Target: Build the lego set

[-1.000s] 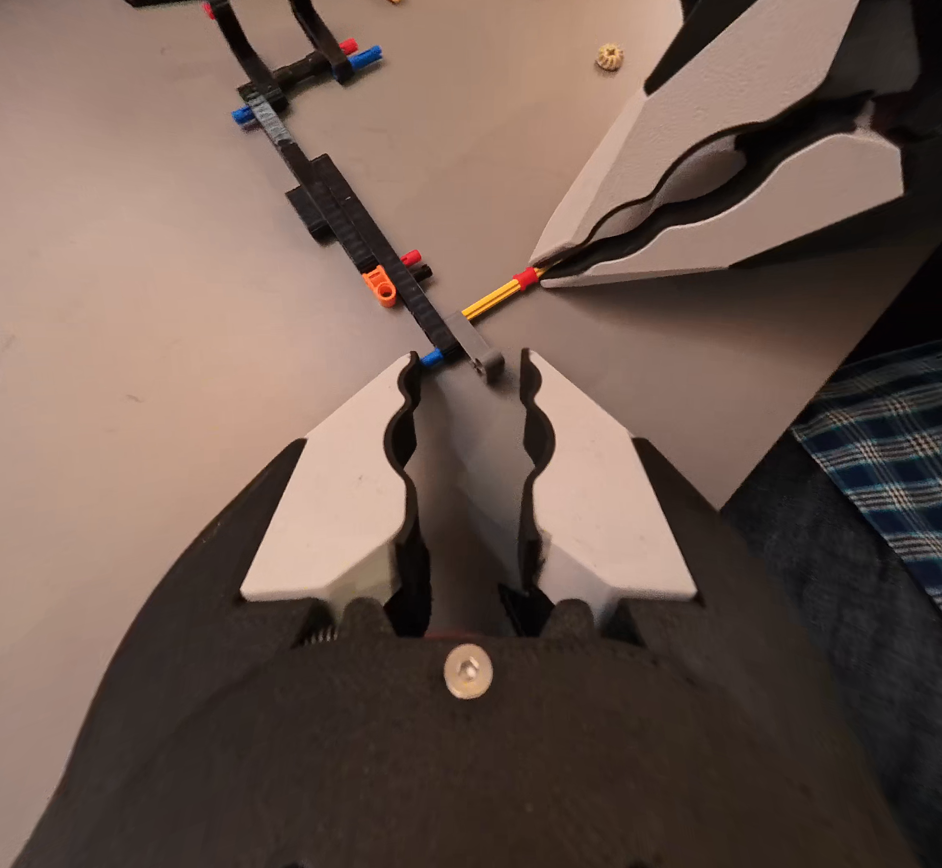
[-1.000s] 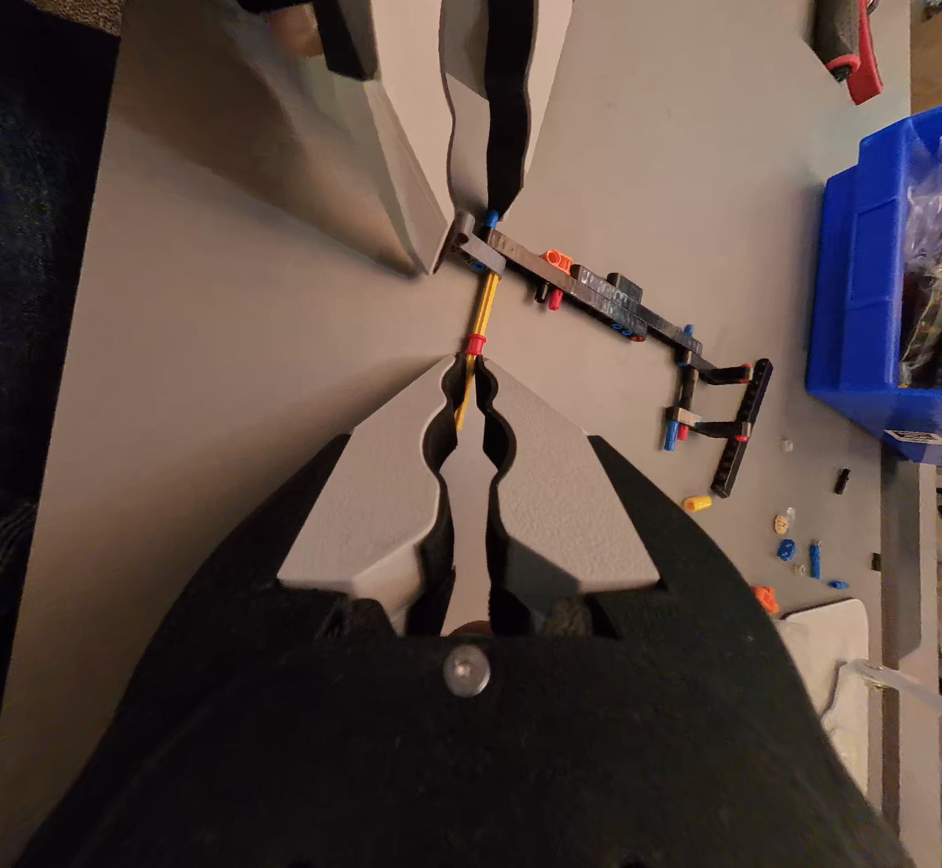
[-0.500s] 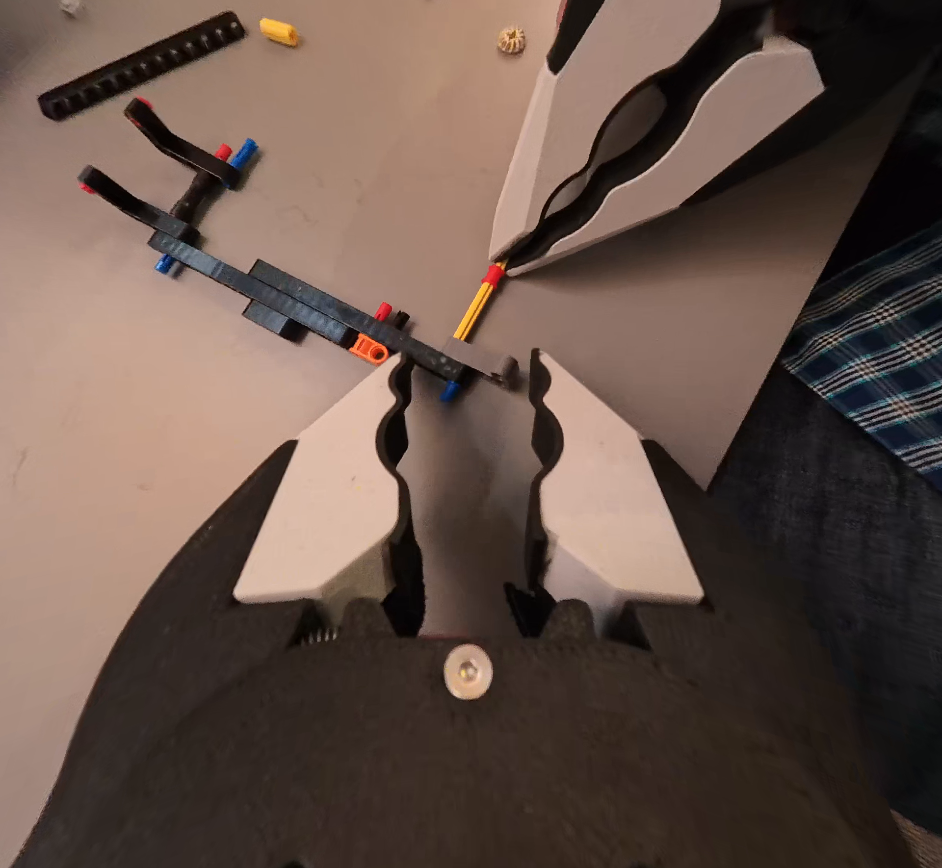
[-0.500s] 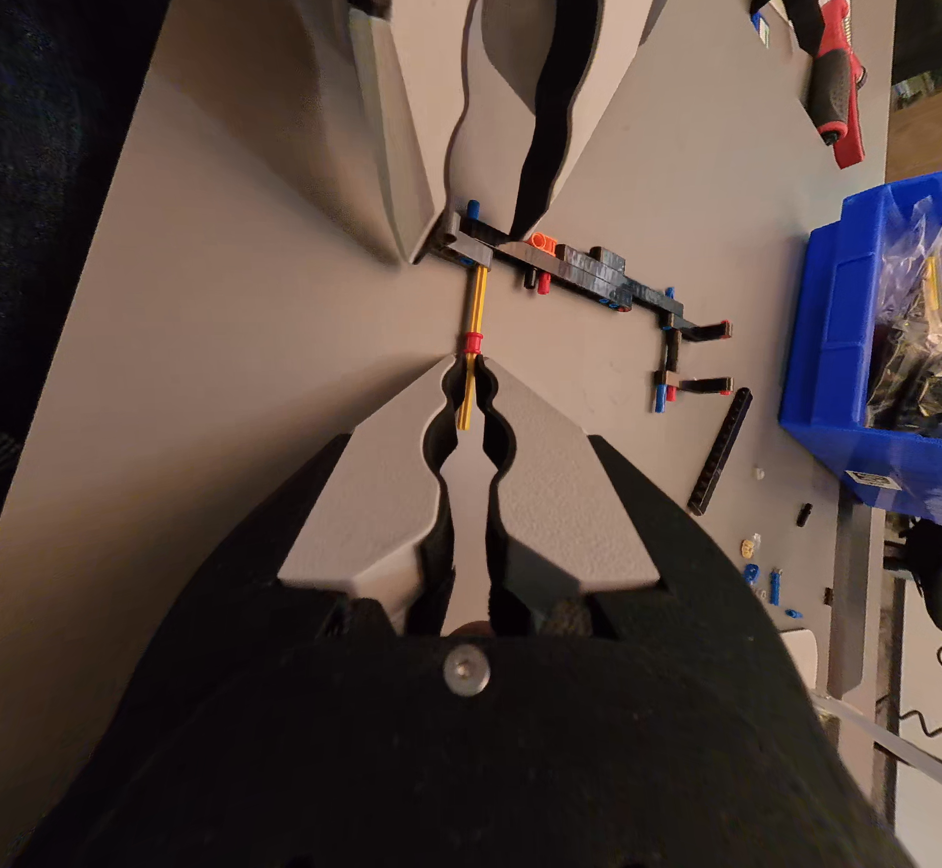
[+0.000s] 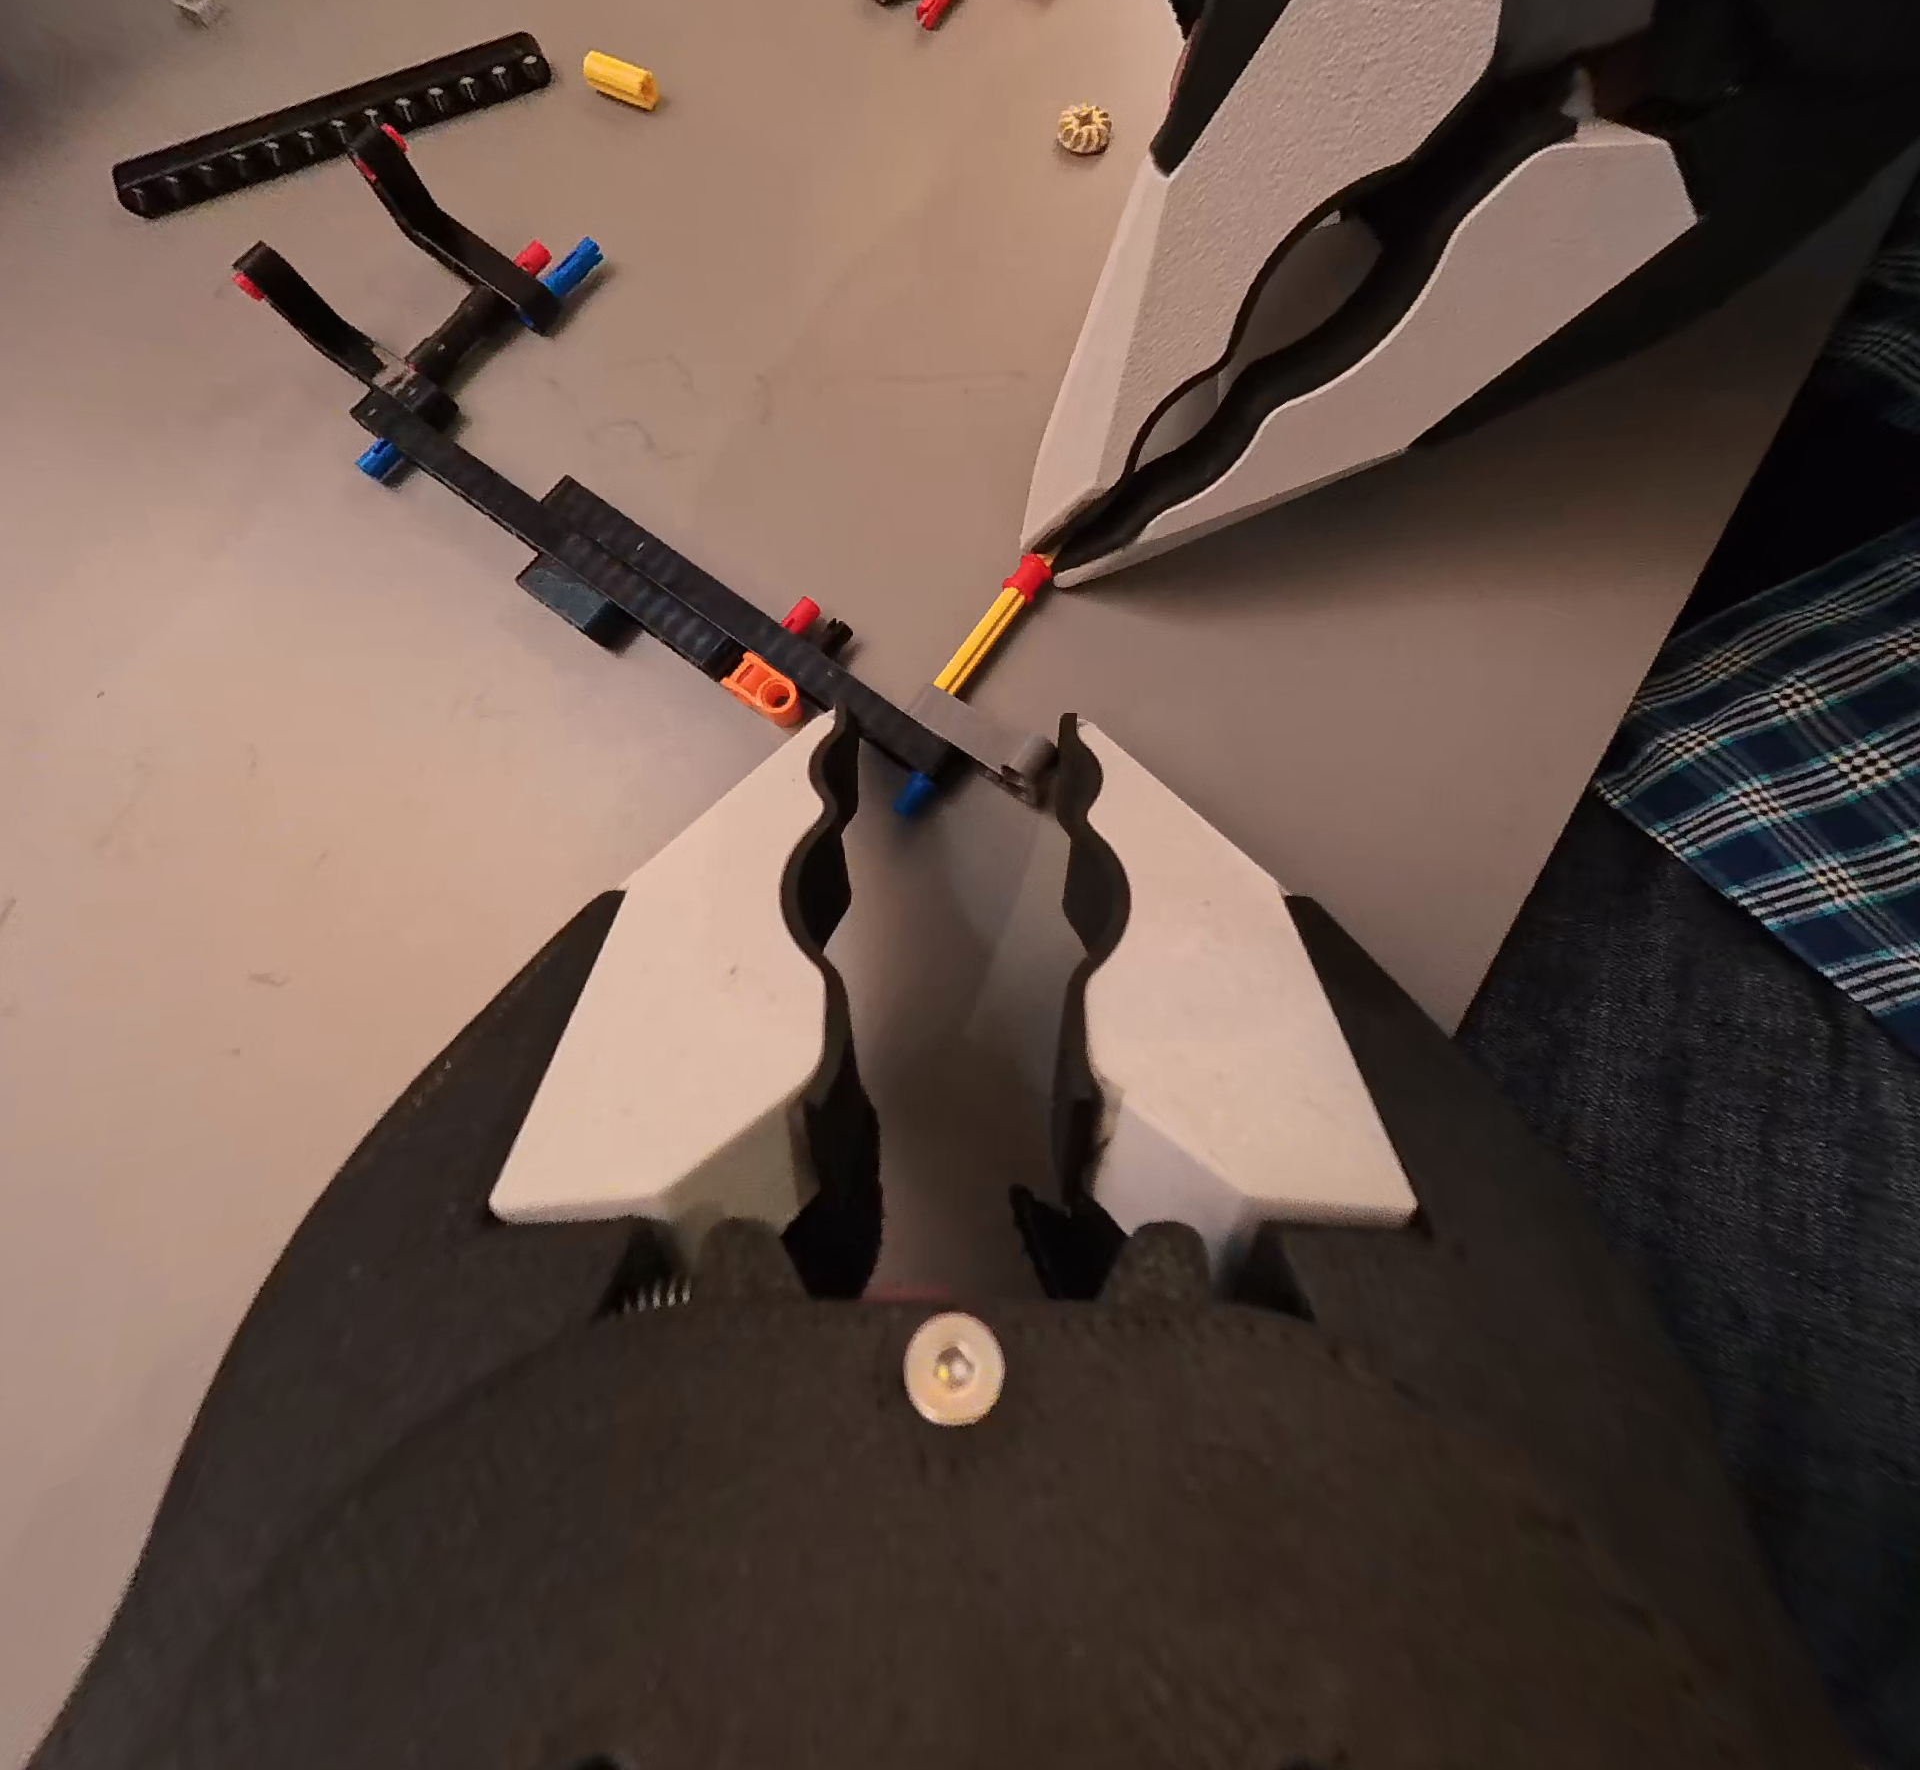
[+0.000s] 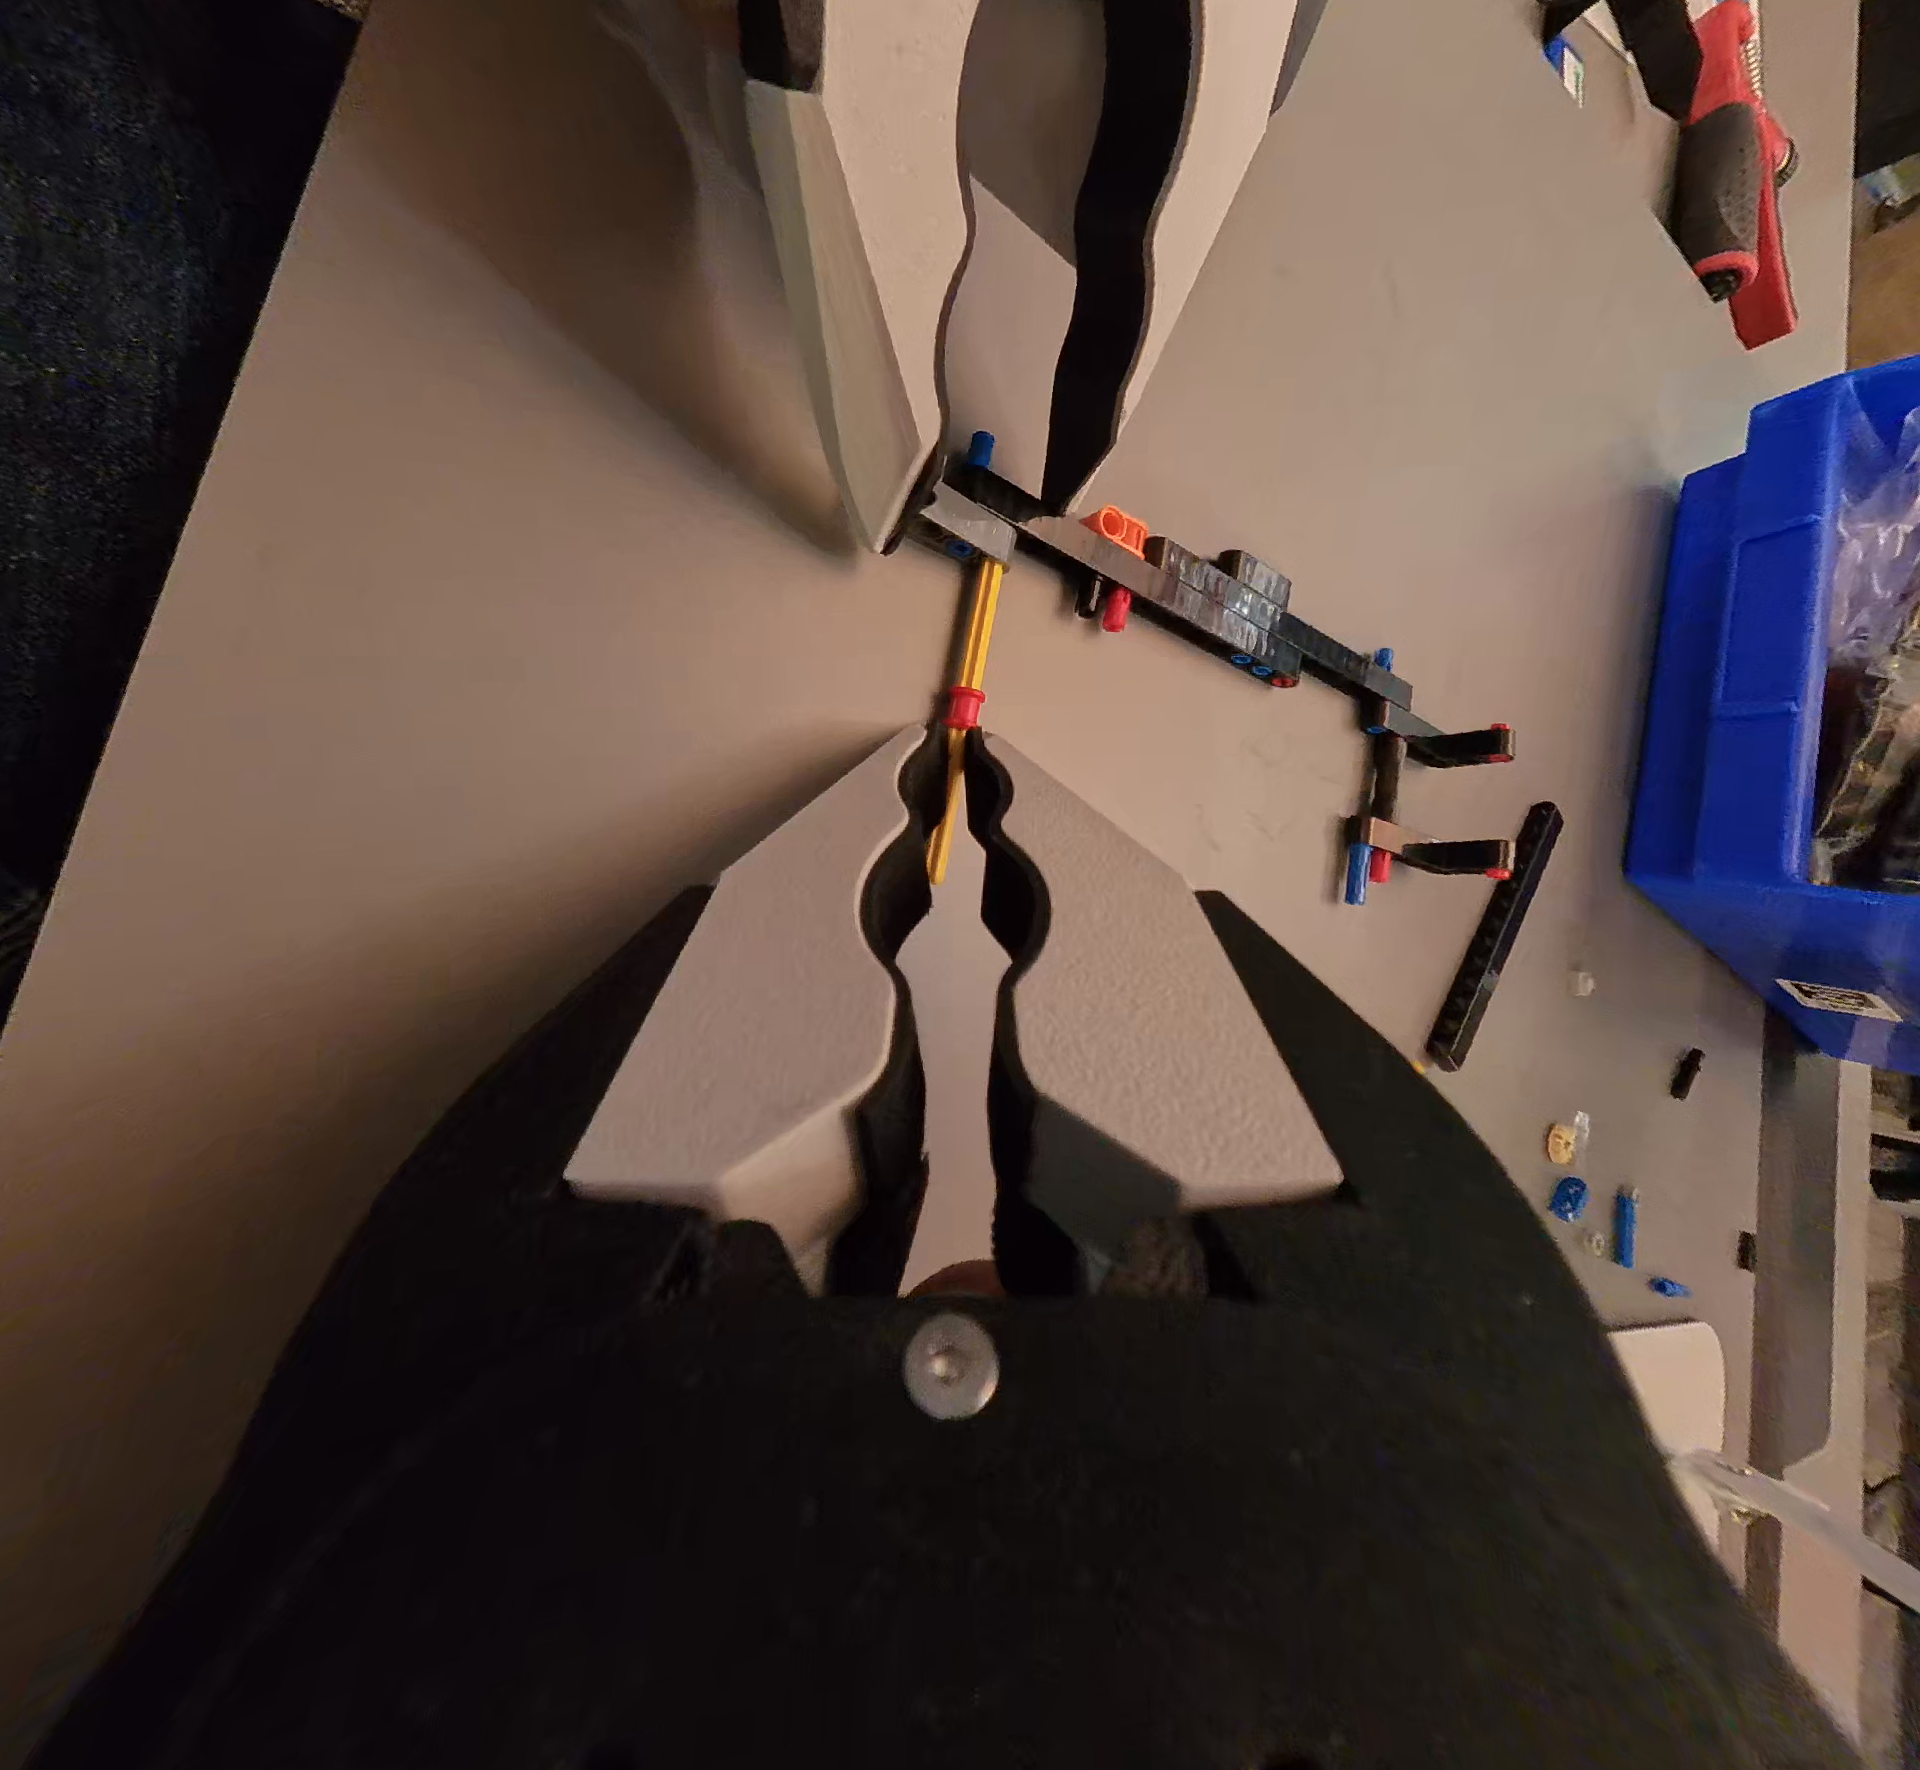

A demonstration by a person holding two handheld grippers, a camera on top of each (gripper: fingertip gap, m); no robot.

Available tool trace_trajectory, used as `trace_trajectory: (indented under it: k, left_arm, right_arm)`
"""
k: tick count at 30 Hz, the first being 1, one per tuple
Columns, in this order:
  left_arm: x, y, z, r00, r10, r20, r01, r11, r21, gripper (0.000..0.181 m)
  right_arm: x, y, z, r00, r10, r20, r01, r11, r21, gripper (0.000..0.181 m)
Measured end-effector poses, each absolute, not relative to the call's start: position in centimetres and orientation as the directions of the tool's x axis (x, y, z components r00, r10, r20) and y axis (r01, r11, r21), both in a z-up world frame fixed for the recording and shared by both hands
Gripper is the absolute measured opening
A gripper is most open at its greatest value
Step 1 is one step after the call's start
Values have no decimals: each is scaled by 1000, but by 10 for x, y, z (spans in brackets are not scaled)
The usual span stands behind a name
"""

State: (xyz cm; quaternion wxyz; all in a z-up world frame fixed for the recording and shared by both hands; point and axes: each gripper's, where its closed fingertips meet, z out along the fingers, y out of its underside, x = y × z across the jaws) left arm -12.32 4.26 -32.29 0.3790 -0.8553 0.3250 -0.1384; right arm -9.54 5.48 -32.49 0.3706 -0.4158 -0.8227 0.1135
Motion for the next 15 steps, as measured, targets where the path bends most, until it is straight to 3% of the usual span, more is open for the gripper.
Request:
trace_trajectory:
  k: [10, 15]
  left_arm:
    - [-127, 45, -324, 768, -640, -1, -433, -519, -736, 35]
    - [-128, 46, -322, 773, -634, 20, -414, -528, -741, 35]
  right_arm:
    - [-100, 57, -325, -366, 802, 473, 618, 589, -520, 0]
    - [-101, 55, -325, -315, 901, 297, 674, 433, -598, 0]
